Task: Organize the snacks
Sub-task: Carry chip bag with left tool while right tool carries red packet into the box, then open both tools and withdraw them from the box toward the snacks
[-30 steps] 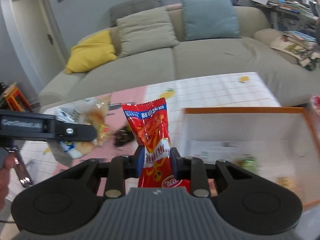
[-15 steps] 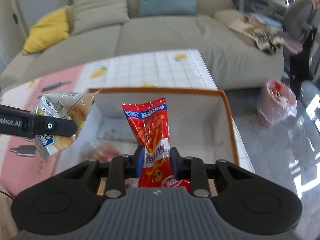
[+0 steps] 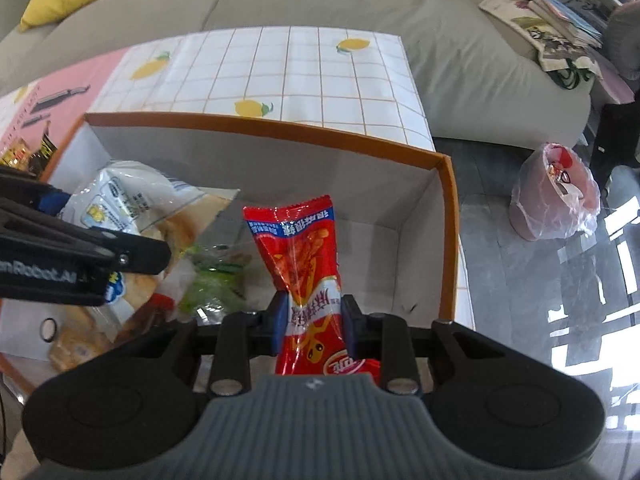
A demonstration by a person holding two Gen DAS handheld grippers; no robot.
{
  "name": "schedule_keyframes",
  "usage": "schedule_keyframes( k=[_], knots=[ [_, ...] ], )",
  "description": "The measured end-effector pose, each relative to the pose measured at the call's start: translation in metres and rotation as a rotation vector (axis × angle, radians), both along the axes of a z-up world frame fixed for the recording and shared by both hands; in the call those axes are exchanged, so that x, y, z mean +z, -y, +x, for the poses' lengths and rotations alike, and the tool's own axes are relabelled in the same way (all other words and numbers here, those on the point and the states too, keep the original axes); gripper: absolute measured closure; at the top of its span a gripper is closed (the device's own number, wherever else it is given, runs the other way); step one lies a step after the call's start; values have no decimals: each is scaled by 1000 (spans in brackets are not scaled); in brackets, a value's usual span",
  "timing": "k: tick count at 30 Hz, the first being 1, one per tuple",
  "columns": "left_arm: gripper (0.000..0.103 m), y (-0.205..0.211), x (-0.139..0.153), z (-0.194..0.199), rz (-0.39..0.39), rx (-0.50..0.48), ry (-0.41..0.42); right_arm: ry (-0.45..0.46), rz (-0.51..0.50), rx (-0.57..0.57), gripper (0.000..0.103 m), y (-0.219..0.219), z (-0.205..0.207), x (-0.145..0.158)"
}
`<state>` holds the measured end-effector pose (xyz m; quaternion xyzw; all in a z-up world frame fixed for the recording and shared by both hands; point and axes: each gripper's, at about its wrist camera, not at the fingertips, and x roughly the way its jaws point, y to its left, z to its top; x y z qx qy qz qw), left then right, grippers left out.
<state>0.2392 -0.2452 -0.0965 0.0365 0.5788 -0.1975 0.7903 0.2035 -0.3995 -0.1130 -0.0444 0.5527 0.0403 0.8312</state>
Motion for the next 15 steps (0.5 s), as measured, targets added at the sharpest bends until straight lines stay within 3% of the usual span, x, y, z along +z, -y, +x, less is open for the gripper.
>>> schedule_keyframes(
  k=[9, 12, 15],
  knots=[
    [33, 16, -25, 7, 67, -33, -21, -36, -73, 80, 76, -10, 15, -25],
    [32, 18, -27, 7, 55, -47, -14, -50, -73, 93, 73, -9, 17, -33],
    [25, 21, -25, 6, 69, -60, 11, -53, -77, 100, 69, -8, 18, -37]
  ],
)
